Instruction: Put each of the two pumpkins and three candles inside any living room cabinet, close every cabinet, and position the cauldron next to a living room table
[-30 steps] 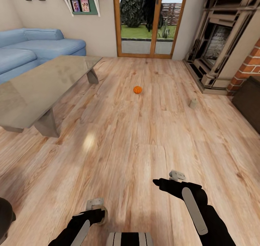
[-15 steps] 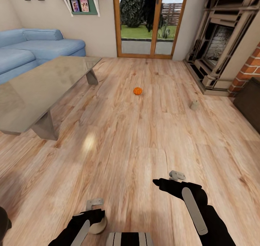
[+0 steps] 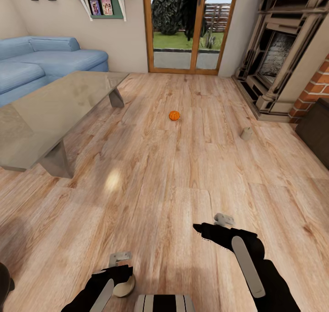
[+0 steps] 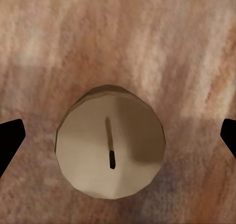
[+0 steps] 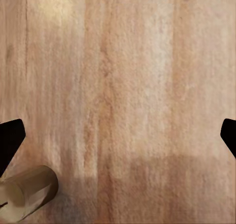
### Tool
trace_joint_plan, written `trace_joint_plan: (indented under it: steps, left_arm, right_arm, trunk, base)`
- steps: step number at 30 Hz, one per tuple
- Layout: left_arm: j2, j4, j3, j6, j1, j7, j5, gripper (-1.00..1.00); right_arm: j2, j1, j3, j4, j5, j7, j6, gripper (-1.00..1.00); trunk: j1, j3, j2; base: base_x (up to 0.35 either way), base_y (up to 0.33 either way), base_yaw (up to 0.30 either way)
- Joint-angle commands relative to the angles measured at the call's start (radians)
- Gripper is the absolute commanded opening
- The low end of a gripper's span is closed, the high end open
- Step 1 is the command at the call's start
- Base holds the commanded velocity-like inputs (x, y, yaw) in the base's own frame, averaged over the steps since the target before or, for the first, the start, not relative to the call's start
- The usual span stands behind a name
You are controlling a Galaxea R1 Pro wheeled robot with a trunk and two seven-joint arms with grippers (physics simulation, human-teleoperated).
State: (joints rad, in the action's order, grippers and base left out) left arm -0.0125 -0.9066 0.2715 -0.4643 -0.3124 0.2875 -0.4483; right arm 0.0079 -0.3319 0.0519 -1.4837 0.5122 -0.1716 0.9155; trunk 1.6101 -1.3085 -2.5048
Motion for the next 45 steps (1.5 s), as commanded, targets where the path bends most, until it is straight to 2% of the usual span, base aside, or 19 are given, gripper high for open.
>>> trace_joint_plan:
  steps: [1,3,6,9,20,41,45]
  left_arm:
    - [-0.001,-0.002,0.005,-0.002,0.0,0.01,-0.01,1.0]
    - [-0.001,-0.002,0.005,-0.002,0.0,0.011,-0.01,1.0]
    - [-0.001,-0.003,0.005,-0.002,0.0,0.013,-0.01,1.0]
    - [-0.001,-0.003,0.005,-0.003,0.0,0.013,-0.01,1.0]
    - [-0.001,-0.005,0.004,-0.001,0.0,0.011,-0.01,1.0]
    - [0.0,-0.003,0.005,0.001,0.0,0.01,-0.009,1.0]
    - [0.0,-0.001,0.006,0.042,0.0,0.01,-0.006,1.0]
  right_arm:
    - [-0.001,0.0,0.001,-0.027,0.017,0.003,0.004,1.0]
    - [-0.003,0.001,0.001,-0.068,0.035,0.06,0.013,1.0]
    - [-0.004,0.002,0.001,-0.092,0.049,0.211,0.045,1.0]
    - [-0.007,0.002,0.001,-0.095,0.051,0.271,0.052,1.0]
    - [-0.008,0.002,0.001,-0.096,0.052,0.293,0.053,1.0]
    - [-0.001,0.002,0.002,-0.094,0.043,0.291,0.05,1.0]
    - [0.0,0.002,0.003,-0.093,0.042,0.29,0.048,1.0]
  trunk:
    - [0.0,-0.001,0.0]
    - [0.0,-0.001,0.0]
    - [0.0,-0.001,0.0]
    - [0.0,-0.001,0.0]
    - [0.0,-0.001,0.0]
    - [0.009,-0.082,-0.005]
    - [0.011,-0.097,-0.006]
  base:
    - [0.0,0.0,0.0]
    - [0.0,0.0,0.0]
    - [0.0,0.0,0.0]
    - [0.0,0.0,0.0]
    - [0.0,0.0,0.0]
    - [0.0,0.0,0.0]
    - [0.0,0.0,0.0]
